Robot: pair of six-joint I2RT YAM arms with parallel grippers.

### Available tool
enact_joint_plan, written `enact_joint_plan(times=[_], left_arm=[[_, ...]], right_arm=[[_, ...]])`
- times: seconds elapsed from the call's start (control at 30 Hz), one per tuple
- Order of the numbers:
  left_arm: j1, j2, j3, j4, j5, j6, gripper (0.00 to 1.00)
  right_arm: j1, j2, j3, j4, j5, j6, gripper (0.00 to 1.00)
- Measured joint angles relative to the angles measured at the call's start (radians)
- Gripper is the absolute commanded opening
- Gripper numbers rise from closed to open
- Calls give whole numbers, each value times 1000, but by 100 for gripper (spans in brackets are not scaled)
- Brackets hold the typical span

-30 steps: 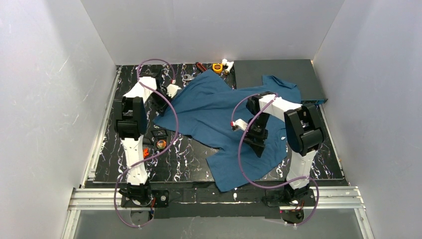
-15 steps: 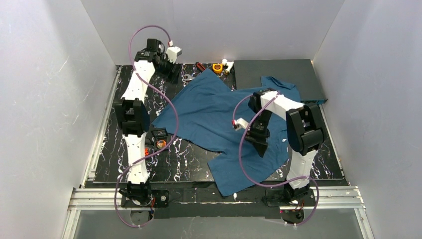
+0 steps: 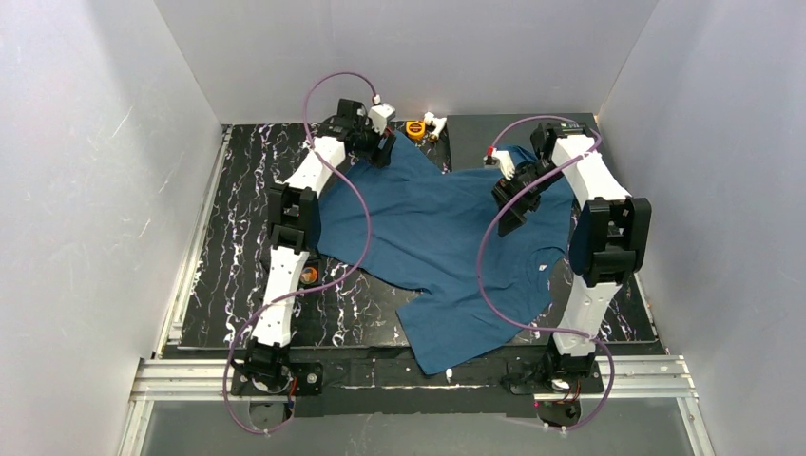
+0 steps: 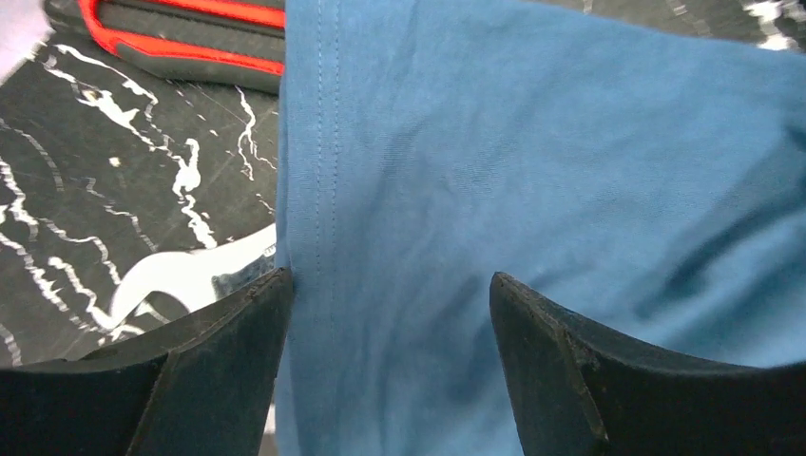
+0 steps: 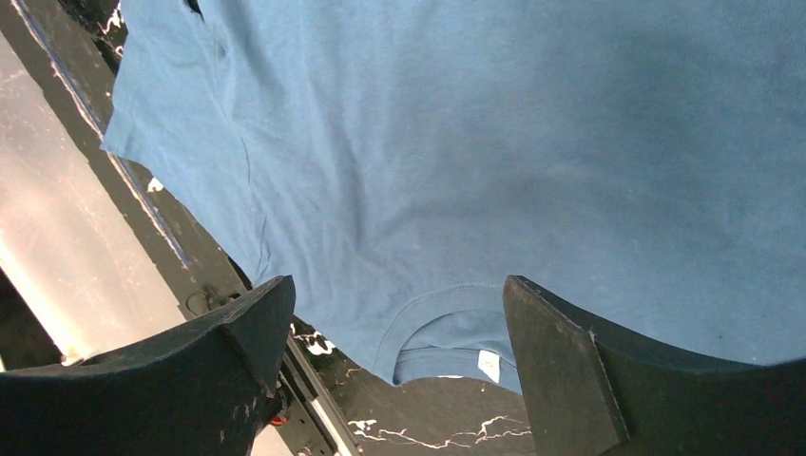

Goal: Remove the brooch from the garment

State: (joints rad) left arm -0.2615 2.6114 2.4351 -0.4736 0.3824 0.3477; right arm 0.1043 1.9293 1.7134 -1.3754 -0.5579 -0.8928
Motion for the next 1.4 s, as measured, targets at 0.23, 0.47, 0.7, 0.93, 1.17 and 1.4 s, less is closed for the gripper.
enact_joint_plan(times=[0.23,0.47,0.7,0.93,1.17,1.4], left_arm=[[-9,70,18,89,-58,12,65],[-10,79,26,157,-71,10,61],[-16,138,90,182,-63,14,37],[-23,146,107,177,-53,32,0],[-26,147,107,218,-143,47,0],[-15,148,100,341,-320,71,0]], right_arm=[[-18,10,2,-14,-29,31,89],[-20,10,20,-19,-35,45,90],[-42,10,93,-21,-44,56,90],[-74,12,125,-21,-42,58,90],[-85,45,125,-16,-23,64,90],[-84,54,125,-1,-9,83,91]])
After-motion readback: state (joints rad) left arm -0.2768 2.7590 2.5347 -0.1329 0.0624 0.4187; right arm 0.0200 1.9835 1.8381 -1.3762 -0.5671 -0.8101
